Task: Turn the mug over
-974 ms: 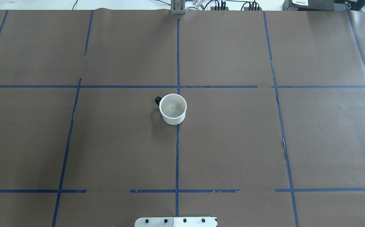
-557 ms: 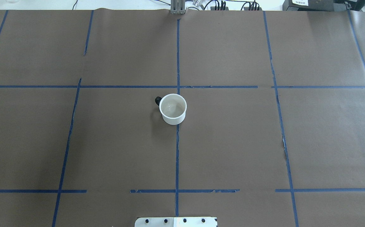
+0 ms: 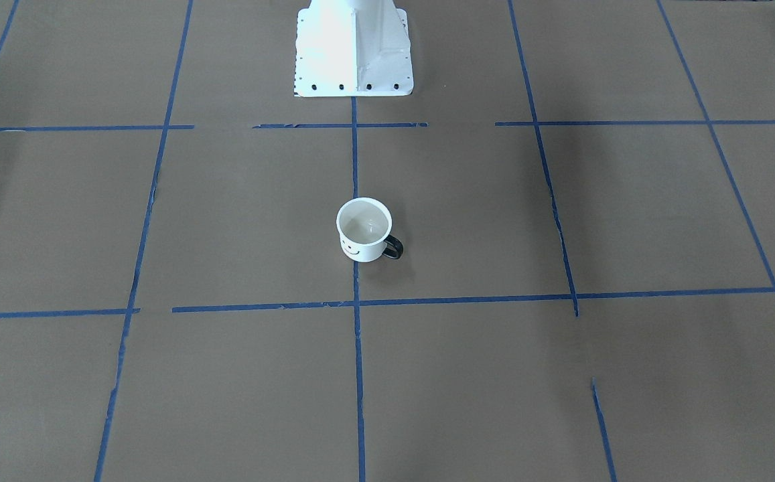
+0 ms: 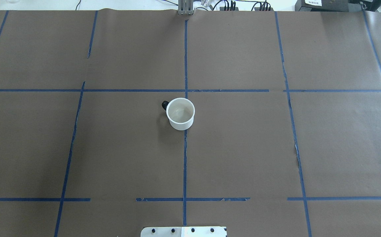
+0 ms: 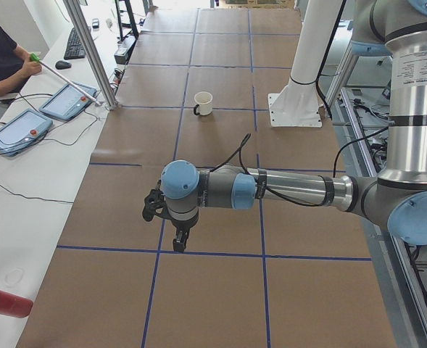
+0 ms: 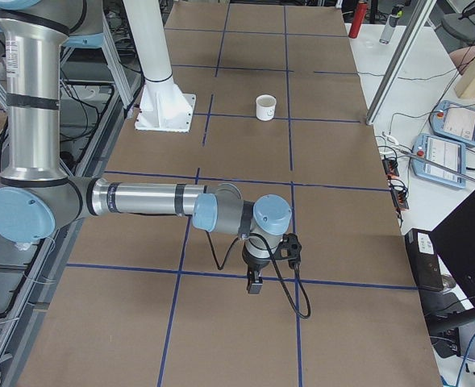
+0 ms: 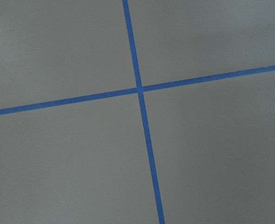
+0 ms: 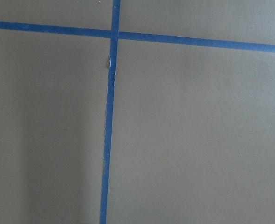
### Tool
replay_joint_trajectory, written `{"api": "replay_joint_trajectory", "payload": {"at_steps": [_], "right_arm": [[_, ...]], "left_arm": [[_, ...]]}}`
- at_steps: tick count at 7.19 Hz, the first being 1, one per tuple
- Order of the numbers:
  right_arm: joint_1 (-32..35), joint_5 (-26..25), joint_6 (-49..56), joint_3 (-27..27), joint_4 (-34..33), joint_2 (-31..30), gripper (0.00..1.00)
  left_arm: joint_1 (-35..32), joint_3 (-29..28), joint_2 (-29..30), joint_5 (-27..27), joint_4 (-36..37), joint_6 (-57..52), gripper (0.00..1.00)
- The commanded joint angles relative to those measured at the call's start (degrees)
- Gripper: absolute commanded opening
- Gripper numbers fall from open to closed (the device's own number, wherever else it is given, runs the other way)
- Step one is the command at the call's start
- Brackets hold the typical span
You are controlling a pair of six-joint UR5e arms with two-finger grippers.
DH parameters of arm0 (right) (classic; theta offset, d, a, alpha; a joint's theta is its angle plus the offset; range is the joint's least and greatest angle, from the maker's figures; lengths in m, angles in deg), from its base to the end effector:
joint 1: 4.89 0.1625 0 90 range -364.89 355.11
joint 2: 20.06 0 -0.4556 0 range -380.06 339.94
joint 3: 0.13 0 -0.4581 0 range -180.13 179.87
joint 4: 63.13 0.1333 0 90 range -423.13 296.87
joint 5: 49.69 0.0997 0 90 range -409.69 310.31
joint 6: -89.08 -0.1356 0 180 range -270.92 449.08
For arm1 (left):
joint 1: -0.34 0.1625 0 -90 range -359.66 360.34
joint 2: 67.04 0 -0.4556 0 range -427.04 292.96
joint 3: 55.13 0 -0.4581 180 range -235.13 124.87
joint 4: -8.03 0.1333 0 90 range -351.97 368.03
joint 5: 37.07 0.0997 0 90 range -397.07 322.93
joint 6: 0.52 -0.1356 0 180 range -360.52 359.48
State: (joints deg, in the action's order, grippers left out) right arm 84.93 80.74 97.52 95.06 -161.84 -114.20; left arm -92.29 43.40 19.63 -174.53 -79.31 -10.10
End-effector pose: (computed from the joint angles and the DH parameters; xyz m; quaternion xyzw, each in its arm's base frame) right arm 0.0438 -0.5103 0.7241 -0.0377 -0.3484 -0.0474 0.9354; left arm -0.0578 -0.5313 0.6630 0.0630 0.3979 0.0644 0.9130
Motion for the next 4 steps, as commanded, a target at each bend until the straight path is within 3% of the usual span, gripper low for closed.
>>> {"api": "replay_joint_trajectory", "payload": {"at_steps": [1, 4], "right_arm": [[0.0, 0.0, 0.0, 0.0, 0.0, 0.0, 1.0], [0.0, 0.0, 0.0, 0.0, 0.0, 0.0, 1.0]], "left_arm": [[0.0, 0.7, 0.0, 0.1, -0.2, 0.1, 1.0], [0.0, -0.3, 0.3, 0.5, -3.0, -0.5, 1.0]]}}
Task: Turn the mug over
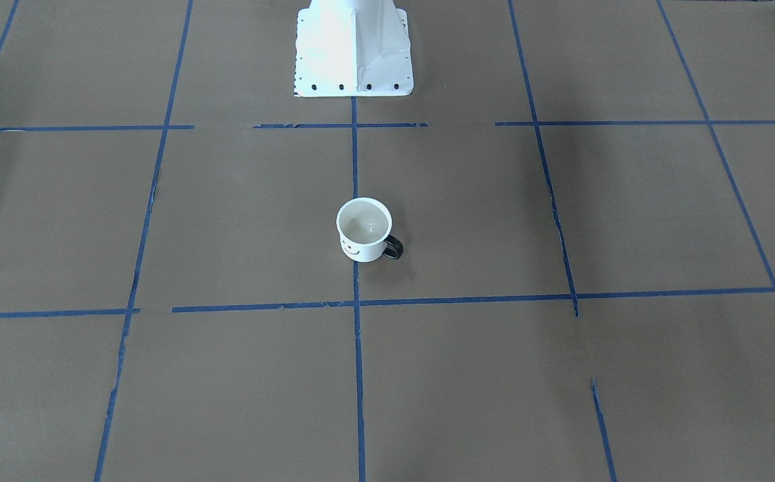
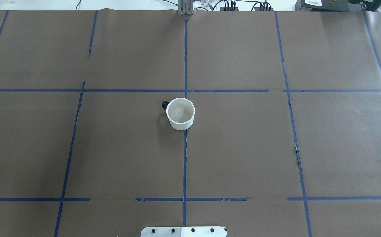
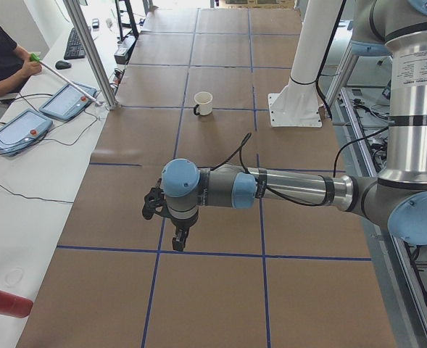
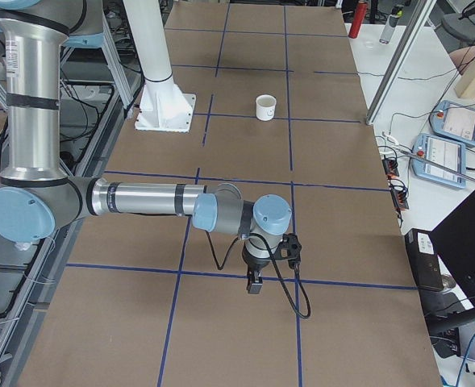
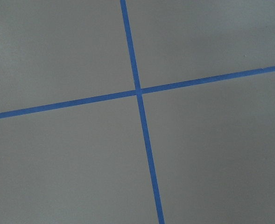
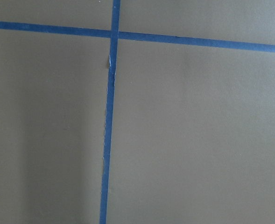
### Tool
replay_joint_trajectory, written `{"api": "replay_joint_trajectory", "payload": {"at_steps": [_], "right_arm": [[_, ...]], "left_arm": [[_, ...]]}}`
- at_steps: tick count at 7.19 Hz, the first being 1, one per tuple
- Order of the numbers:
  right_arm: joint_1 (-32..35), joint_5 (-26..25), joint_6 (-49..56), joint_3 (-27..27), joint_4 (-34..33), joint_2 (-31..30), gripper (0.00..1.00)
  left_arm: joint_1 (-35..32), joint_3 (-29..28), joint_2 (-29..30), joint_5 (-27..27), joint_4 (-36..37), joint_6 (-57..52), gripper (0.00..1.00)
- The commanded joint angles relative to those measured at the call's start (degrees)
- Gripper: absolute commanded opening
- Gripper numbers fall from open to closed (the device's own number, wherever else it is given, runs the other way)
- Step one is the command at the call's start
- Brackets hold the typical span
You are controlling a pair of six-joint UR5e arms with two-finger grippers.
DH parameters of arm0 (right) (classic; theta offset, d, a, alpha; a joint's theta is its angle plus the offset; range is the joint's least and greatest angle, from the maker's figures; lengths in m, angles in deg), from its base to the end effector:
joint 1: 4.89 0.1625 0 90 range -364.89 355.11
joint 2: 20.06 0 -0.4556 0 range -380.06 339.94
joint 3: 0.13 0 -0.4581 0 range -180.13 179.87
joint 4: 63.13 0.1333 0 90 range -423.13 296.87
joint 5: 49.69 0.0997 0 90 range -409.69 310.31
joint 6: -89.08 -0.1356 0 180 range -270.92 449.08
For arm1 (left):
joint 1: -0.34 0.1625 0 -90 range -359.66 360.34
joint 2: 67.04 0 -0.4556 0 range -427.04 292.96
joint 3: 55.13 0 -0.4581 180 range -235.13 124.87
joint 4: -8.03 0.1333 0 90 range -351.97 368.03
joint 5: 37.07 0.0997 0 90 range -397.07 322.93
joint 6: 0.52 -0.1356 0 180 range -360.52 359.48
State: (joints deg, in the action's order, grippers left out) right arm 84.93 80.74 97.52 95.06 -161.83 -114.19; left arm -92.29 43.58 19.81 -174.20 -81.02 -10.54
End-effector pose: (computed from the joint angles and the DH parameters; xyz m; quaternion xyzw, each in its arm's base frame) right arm 0.0438 -0.5104 0.7240 -0.0375 -0.3484 -0.0474 0.9354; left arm -0.0586 -0.5356 0.6570 0.0806 0.3930 0.0751 0.9129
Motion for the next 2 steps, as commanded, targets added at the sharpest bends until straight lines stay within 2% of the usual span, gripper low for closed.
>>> {"api": "replay_joint_trajectory", "payload": {"at_steps": [1, 2], "right_arm": [[0.0, 0.0, 0.0, 0.0, 0.0, 0.0, 1.0], [0.0, 0.0, 0.0, 0.0, 0.0, 0.0, 1.0]], "left_arm": [[0.0, -0.4, 0.3, 0.2, -1.3, 0.0, 1.0], [0.0, -0.3, 0.3, 0.3, -1.3, 0.0, 1.0]]}}
